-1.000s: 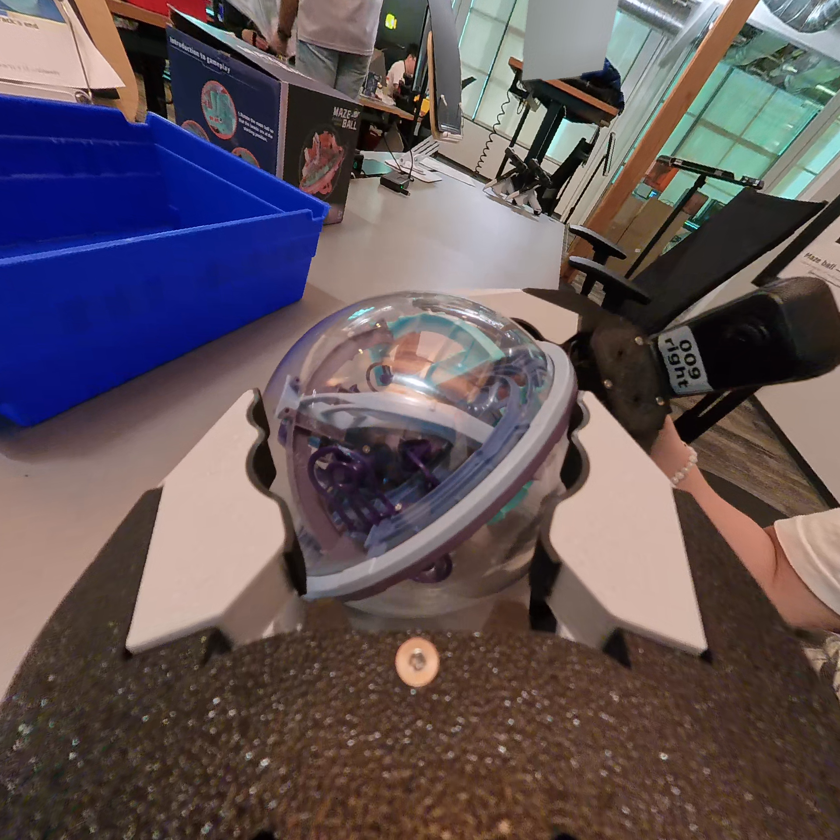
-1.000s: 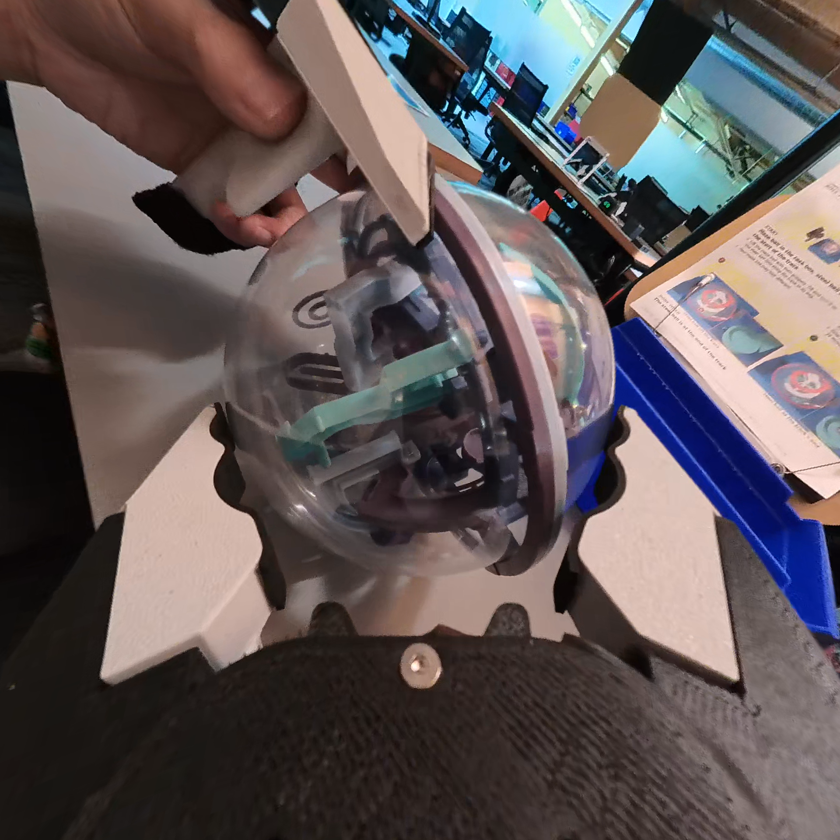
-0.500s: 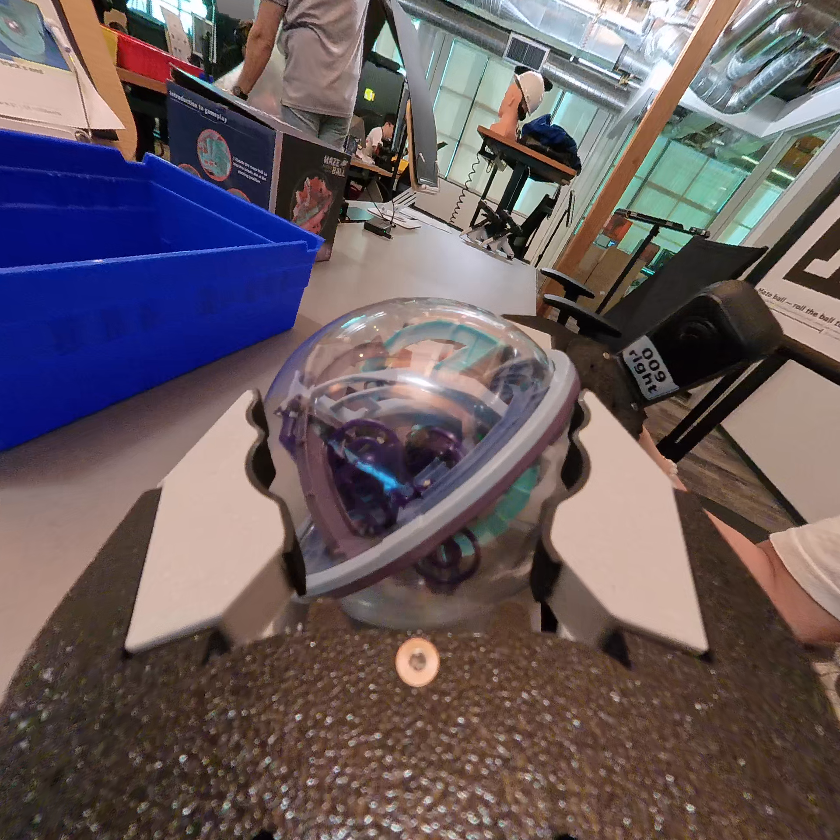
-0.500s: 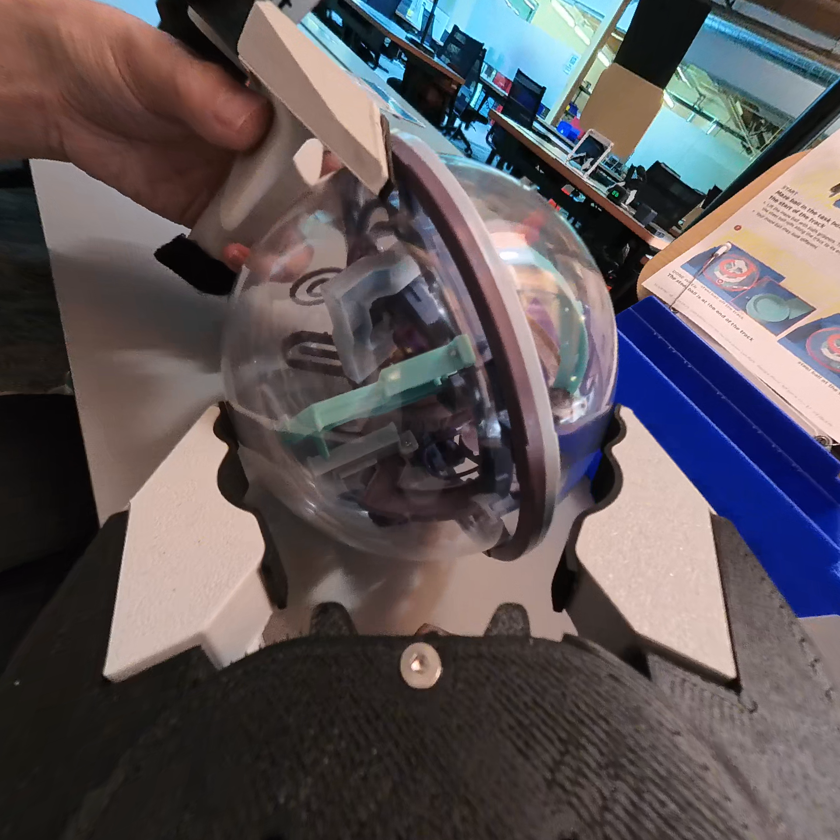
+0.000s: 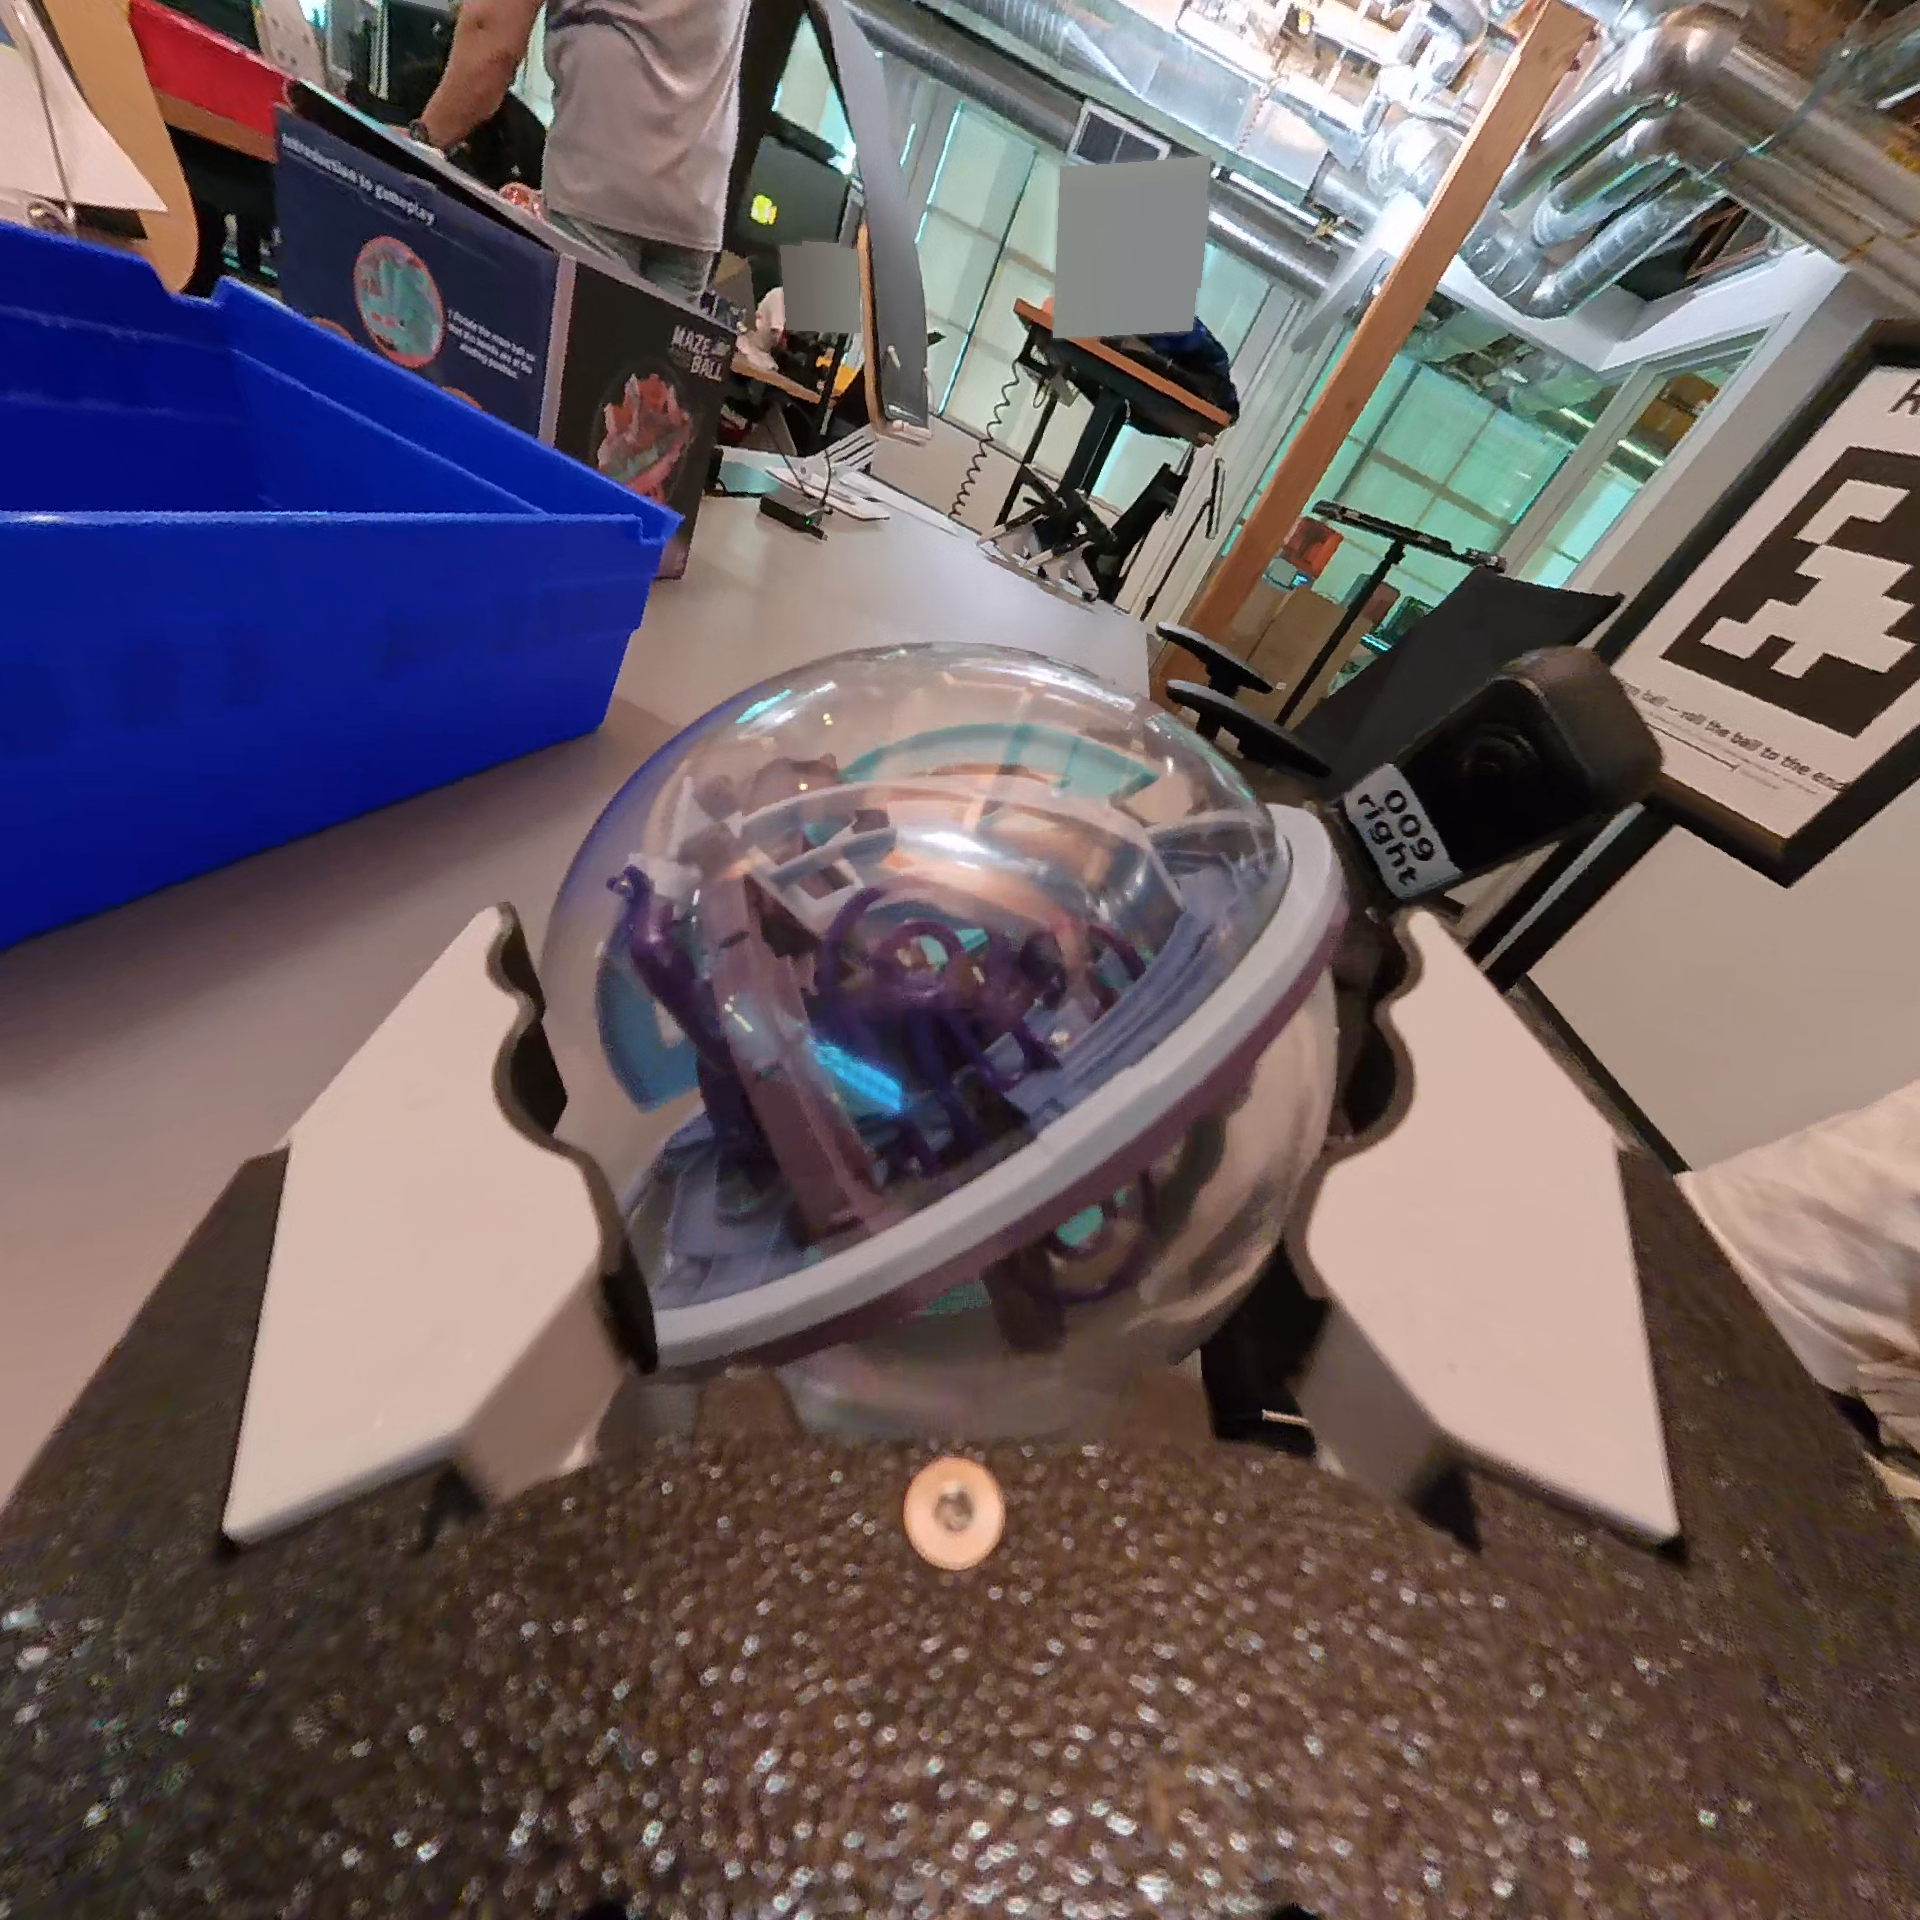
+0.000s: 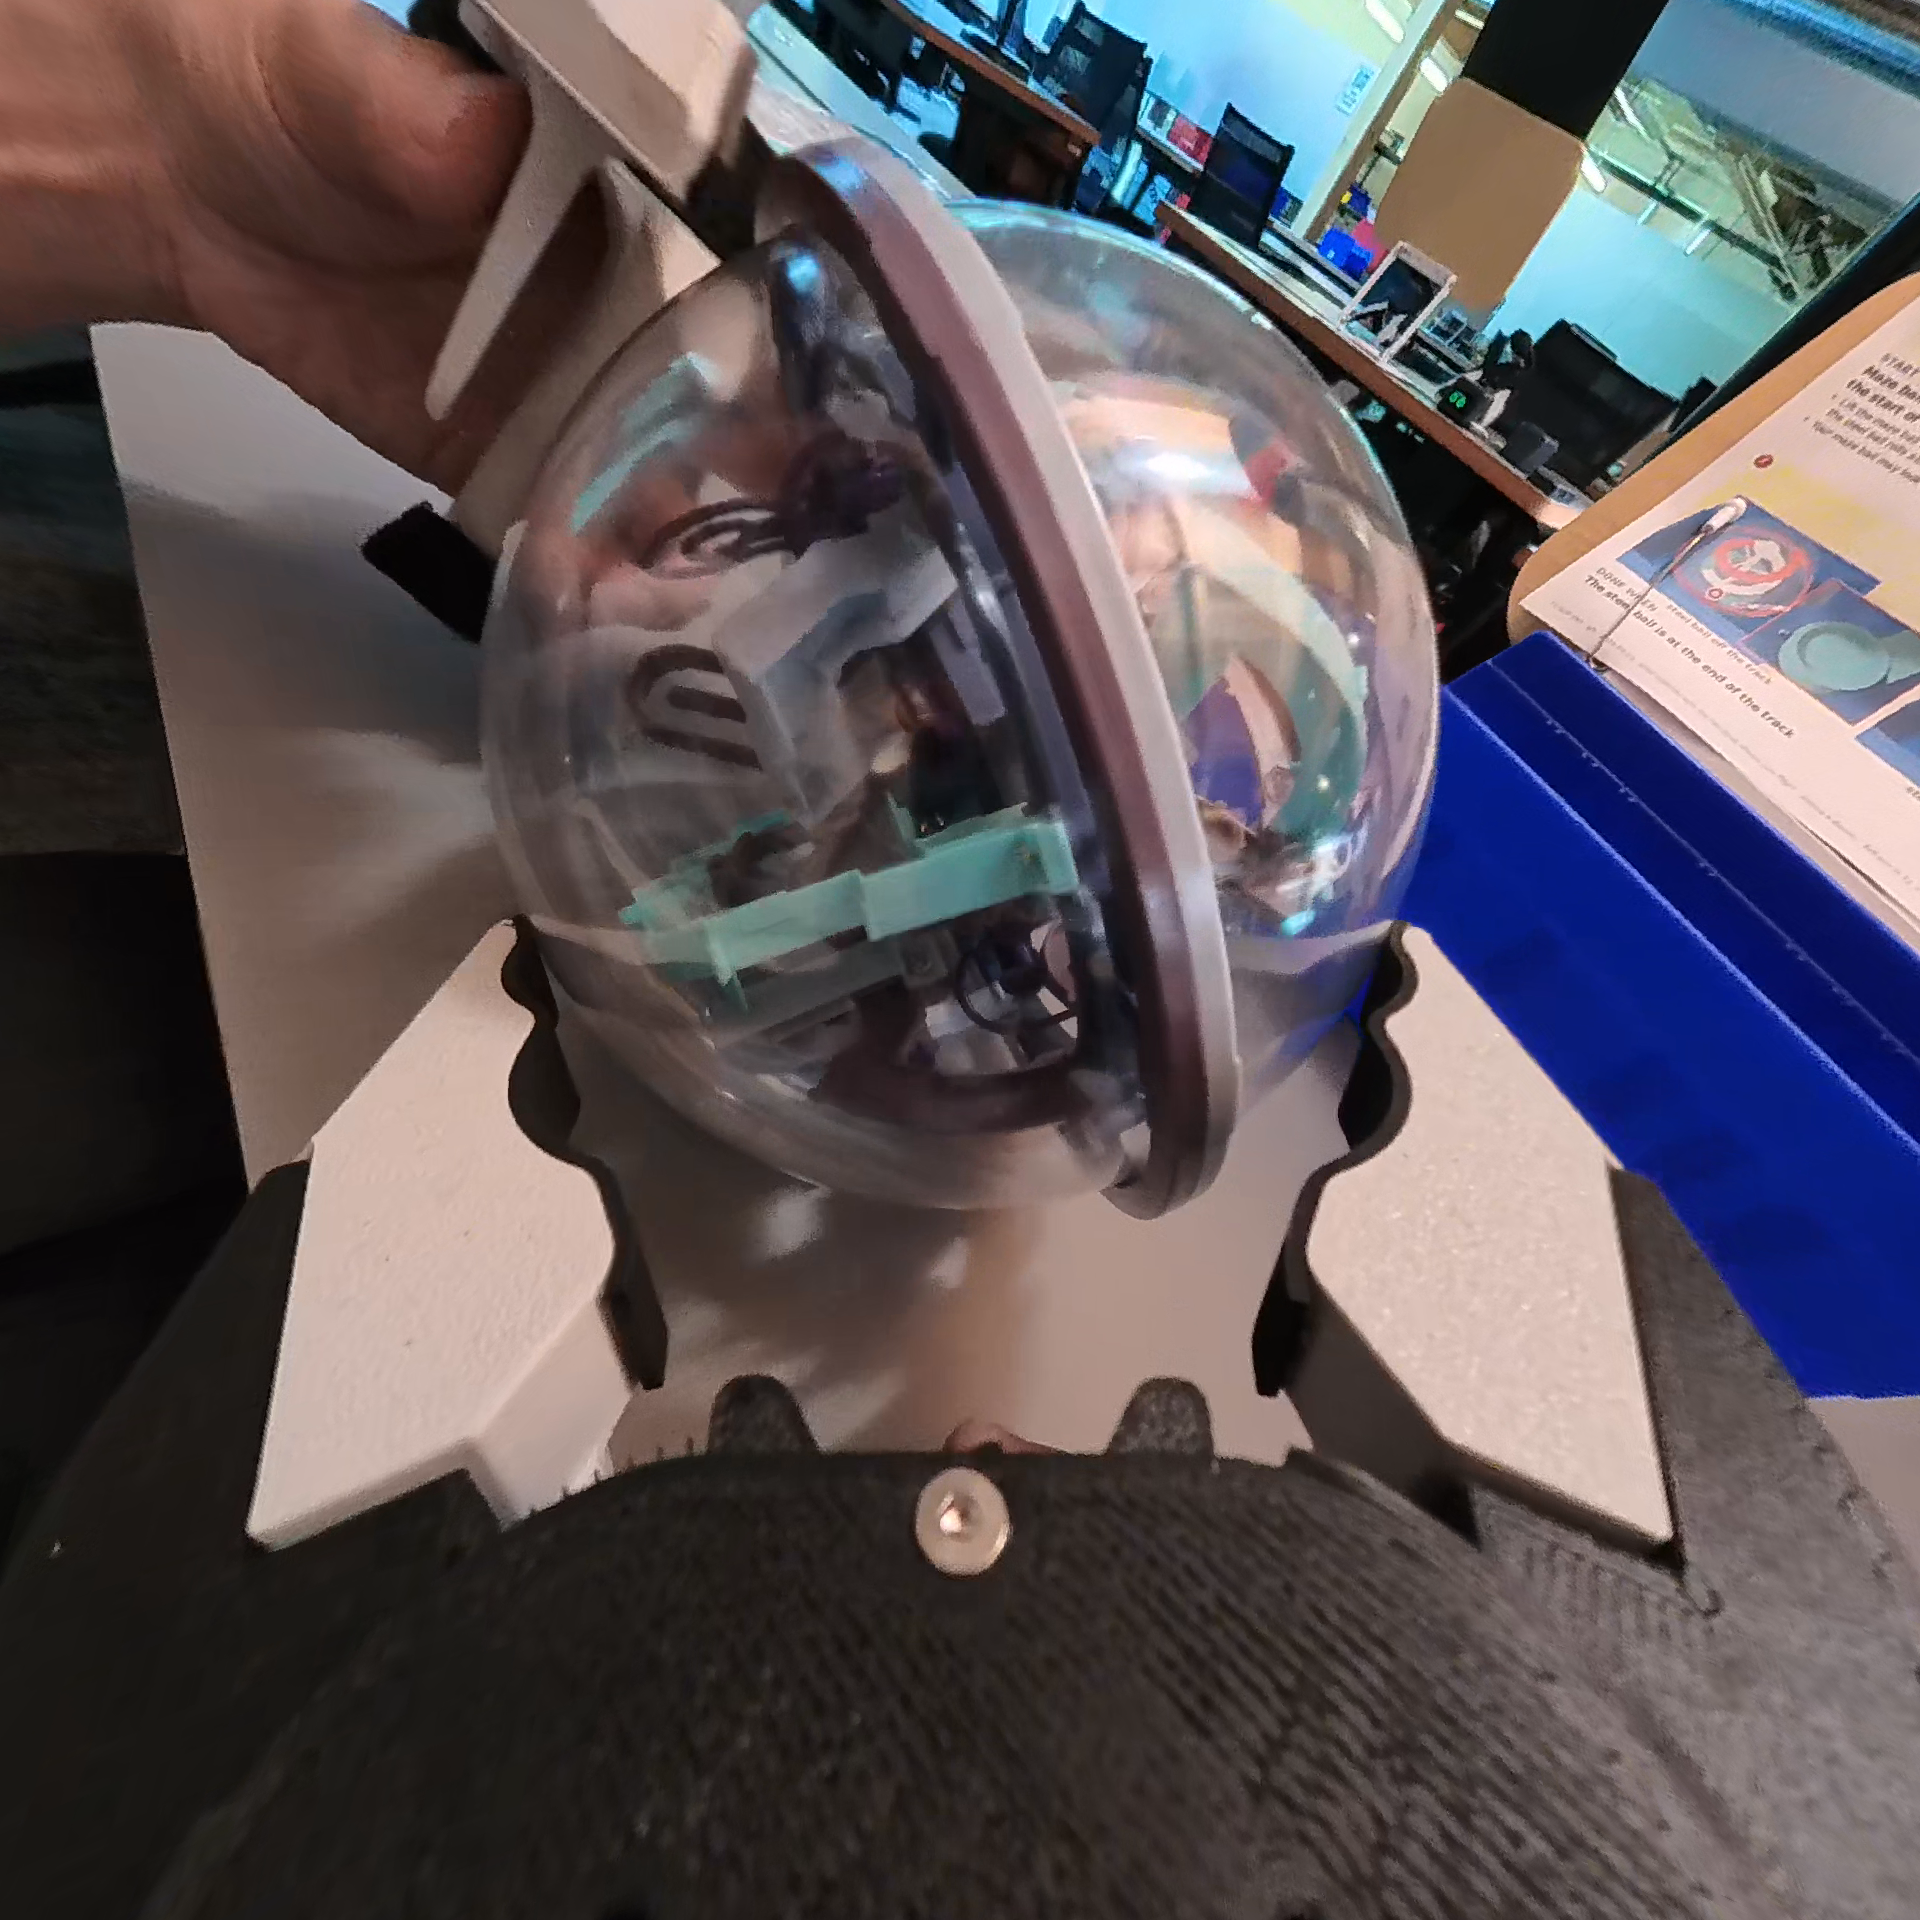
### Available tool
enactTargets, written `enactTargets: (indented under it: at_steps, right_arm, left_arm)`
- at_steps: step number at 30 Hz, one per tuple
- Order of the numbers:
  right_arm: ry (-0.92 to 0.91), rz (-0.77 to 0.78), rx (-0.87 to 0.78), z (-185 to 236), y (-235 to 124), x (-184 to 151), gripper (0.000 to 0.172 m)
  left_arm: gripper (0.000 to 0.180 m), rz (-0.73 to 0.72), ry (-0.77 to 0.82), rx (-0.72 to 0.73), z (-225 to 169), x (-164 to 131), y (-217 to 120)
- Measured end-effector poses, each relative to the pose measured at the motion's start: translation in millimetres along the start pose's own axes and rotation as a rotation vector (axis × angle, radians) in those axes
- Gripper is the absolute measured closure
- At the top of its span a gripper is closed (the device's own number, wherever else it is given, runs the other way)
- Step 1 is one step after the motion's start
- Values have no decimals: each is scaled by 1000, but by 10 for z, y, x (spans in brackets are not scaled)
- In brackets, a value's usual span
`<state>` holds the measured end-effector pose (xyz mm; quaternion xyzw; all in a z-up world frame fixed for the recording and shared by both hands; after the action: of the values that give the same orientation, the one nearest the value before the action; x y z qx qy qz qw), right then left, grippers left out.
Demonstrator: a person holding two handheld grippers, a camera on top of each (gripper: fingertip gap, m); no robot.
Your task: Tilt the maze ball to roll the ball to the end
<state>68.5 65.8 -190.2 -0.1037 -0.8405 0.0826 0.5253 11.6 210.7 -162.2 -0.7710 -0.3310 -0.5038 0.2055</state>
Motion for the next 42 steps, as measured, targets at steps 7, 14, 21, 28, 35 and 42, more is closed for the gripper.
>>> enactTargets:
  at_steps: [7,14,21,28,35,42]
  right_arm:
    - [-16,71,20,-9,-25,-105,23]
    - [-3,79,16,-1,19,-76,24]
    - [93,98,20,49,117,-62,24]
    - [136,142,-14,70,181,36,23]
    - [87,133,-22,122,235,43,25]
    - [66,135,35,165,211,4,29]
  left_arm:
    - [35,86,216,-36,-139,-3,-58]
    - [50,50,154,21,-56,40,-82]
    - [53,-2,2,45,42,105,-130]
    - [57,-28,-101,50,138,129,-248]
    - [57,-21,-52,15,155,118,-330]
    - [57,-16,47,-7,57,145,-293]
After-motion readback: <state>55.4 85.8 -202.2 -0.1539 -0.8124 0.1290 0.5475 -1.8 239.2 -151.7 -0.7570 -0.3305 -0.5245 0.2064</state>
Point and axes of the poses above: each gripper's, where its closed fingertips meet, y out along the fingers, x out of its top, z = x × y across the jaws, the point moved 8 cm from there along -y, back along the fingers, and after that the axes turned 4 degrees about -x, right-handed, at the moved point
